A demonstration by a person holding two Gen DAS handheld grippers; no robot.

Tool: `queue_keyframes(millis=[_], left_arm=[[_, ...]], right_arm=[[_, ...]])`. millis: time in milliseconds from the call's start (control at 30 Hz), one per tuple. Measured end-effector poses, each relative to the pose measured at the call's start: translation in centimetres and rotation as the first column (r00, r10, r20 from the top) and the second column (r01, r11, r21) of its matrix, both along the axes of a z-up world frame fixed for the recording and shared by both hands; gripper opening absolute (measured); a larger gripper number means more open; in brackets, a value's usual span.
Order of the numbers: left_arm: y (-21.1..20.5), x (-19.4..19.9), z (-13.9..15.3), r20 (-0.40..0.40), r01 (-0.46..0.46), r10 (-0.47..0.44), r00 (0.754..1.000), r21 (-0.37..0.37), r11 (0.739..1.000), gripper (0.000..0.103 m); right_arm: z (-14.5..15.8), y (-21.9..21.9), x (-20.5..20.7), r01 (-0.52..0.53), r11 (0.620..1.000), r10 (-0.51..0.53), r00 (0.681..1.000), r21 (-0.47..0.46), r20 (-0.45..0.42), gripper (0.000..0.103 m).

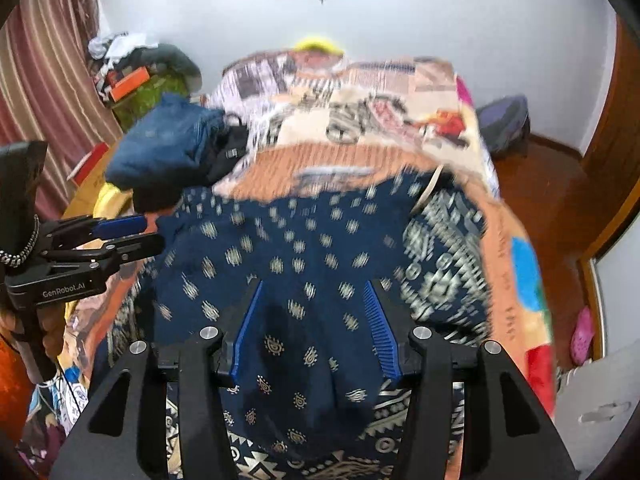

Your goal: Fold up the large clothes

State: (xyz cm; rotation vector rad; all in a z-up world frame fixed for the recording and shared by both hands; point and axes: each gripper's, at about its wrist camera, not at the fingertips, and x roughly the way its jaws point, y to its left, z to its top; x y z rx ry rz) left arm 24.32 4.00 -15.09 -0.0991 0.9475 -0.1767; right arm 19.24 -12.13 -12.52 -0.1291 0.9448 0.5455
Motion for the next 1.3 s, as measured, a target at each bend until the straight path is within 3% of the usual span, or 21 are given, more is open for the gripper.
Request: queue_keyframes(millis=[133, 267, 500, 667, 867, 1067, 1300], left_arm=[[-1.3, 0.1, -3.2, -0.063, 0.007, -0.004, 0.998, 0.036, 0.999, 0.05], [-1.8, -0.4, -5.8, -0.099, 0.003, 0.005, 0.995, 0.084, 0.996, 0.05], [-0.7, -1.8, -3.3, -0.034, 0.013, -0.009, 0.999, 0.116, 0.993, 0.05], [3.1, -2.1, -0.4, 0.039, -0.082, 0.08, 0.996, 0.044, 0.996, 0.054], [9.2, -2.1, 0.6, 0.079, -0.261, 0.26, 0.962, 0.002, 0.965, 0.059], [14.8, -1.8, -2.7, -0.024, -0.389, 0.389, 0.921, -0.129, 0.912, 0.059], [16.7, -0.7, -8.5, -0.187, -0.439, 0.406, 0.895, -0.201, 0.876, 0.059]], right_arm=[[-3.3, 0.2, -0.3, -0.012, 0.998, 0.008, 0.997, -0.054, -0.072, 0.047], [-3.1, -0.2, -1.2, -0.03, 0.997, 0.027, 0.998, -0.069, -0.048, 0.047], [-0.1, -2.1, -0.7, 0.014, 0.999, -0.014, 1.0, -0.039, 0.012, 0.047], [2.6, -4.9, 0.5, 0.097, 0.995, -0.099, 0.993, 0.024, 0.066, 0.047], [3.4, -7.6, 2.4, 0.185, 0.982, -0.187, 0.979, 0.031, 0.082, 0.05], [1.4, -10.2, 4.3, 0.268, 0.962, -0.268, 0.963, 0.053, -0.002, 0.05], [-2.5, -11.3, 6.0, 0.297, 0.953, -0.287, 0.948, 0.057, -0.141, 0.05]])
